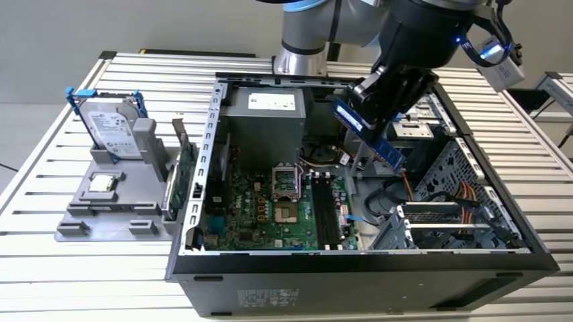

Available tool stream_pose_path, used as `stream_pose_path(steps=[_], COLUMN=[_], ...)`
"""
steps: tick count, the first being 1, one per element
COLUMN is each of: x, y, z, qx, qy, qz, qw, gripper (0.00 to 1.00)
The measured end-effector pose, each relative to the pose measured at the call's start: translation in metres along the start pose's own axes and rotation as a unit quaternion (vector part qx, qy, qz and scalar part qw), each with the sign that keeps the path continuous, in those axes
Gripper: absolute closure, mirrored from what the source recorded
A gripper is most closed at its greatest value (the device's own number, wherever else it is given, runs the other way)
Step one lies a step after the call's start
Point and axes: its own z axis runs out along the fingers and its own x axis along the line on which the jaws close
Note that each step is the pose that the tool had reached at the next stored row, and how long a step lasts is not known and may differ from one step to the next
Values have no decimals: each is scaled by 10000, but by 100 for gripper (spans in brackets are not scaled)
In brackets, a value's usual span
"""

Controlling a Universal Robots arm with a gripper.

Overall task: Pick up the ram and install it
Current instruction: 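Insert the ram into the slot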

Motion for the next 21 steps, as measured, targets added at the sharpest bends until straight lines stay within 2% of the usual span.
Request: stream_pose_path(steps=[11, 21], x=[16, 31], y=[-43, -83], z=[1, 2], qx=[-21, -42], qy=[-6, -12], qz=[295, 585], qw=[9996, 9983], gripper=[100, 100])
